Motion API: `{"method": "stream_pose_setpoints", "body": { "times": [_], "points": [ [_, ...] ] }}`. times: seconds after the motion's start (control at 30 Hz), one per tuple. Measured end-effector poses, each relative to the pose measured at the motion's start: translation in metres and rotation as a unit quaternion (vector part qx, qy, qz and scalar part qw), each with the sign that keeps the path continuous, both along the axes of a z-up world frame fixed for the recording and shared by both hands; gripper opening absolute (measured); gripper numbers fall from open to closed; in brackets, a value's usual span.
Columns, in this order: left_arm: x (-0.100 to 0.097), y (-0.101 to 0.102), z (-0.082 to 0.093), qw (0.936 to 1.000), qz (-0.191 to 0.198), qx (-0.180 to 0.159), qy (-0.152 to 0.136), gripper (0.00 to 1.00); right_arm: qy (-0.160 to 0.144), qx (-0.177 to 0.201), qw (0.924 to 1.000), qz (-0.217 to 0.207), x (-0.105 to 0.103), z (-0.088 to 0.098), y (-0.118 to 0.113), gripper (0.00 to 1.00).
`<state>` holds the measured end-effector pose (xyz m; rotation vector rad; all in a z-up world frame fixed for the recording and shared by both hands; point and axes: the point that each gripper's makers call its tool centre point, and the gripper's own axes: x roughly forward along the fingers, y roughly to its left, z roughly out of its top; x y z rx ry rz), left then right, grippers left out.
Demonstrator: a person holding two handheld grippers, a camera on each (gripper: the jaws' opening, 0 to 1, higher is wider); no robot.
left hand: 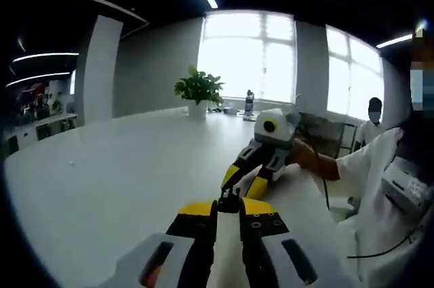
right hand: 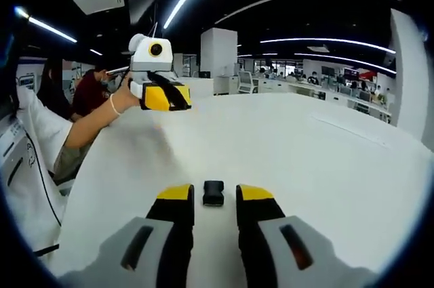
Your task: Snap the two parts of the plastic buckle together until the buckle closes and remains connected.
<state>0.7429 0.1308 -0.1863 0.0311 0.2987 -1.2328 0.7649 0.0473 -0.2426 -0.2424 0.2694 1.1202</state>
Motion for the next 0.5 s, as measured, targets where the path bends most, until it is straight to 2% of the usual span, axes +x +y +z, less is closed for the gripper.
{"method": "stream_pose_setpoints", "body": {
  "times": [0.13, 0.2, 0.3, 0.5],
  "points": [
    [0.000, 0.002, 0.003, 0.9999, 0.005, -0.011, -0.004, 0.12, 0.005, 0.001, 1.0000, 0.000, -0.002, -0.001, 0.000, 0.24],
    [0.001, 0.004, 0.003, 0.9997, 0.011, -0.008, -0.018, 0.12, -0.001, -0.010, 0.9999, -0.006, -0.002, -0.004, -0.003, 0.24],
    [0.001, 0.008, 0.004, 0.9995, 0.013, -0.025, -0.012, 0.12, -0.012, -0.037, 0.9991, -0.019, -0.001, -0.010, -0.007, 0.23],
    [0.006, 0.019, -0.008, 0.9990, 0.036, -0.014, -0.020, 0.12, -0.020, -0.034, 0.9987, -0.033, 0.005, -0.008, -0.009, 0.20]
  ]
}}
